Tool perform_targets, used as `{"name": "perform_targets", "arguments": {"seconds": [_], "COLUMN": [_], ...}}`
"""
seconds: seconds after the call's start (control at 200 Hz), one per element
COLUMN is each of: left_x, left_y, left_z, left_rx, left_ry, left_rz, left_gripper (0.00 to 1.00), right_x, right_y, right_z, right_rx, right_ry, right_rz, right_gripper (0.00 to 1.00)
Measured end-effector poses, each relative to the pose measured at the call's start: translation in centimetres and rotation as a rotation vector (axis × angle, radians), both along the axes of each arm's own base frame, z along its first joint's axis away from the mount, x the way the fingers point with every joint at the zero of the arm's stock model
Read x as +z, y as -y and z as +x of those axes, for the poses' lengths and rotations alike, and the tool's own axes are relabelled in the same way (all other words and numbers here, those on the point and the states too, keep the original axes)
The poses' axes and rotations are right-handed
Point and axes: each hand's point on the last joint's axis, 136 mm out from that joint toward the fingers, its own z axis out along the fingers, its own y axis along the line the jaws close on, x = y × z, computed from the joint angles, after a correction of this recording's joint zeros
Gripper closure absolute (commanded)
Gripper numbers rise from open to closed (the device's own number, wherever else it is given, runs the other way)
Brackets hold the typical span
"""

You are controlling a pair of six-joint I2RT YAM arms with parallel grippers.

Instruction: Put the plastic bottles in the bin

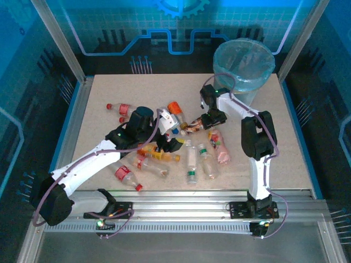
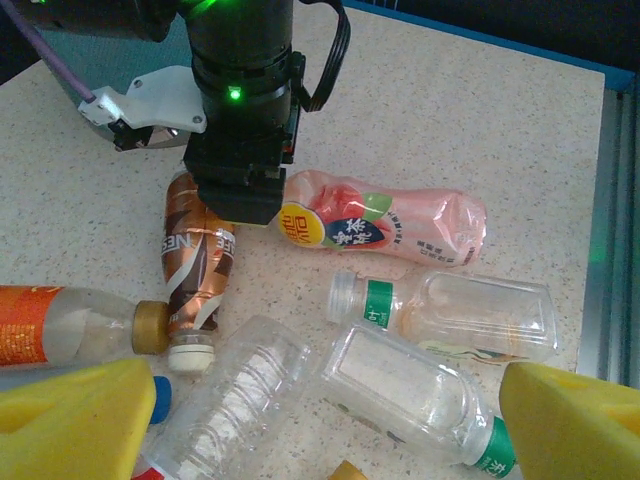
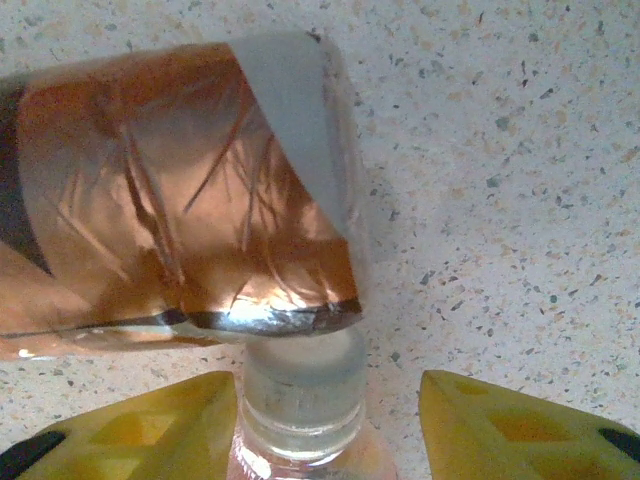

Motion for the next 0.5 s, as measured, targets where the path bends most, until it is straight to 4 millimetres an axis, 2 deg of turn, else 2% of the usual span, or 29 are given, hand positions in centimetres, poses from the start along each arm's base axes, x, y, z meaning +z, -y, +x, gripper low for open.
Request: {"name": "perform_targets", "arguments": {"seconds": [0.3,0.5], "left_x": [-0.1,-0.1], "left_y": [-0.1,-0.2], "left_z": [0.2,0.2], "left_rx": [0.004,0.004], "left_ry": [0.018,0.019], "left_rz": [0.014,0.015], "left_gripper": [0.1,0.1], "right_x": [-1.7,-1.8], "right_y": [-0.3,-0.5], "right_z": [-0.2,-0.2], "right_rx": [0.007,0.009], "right_ry": [-0.041,-0.047], "right_rz": [0.003,0.018], "right_gripper": [0.48,0.58]}}
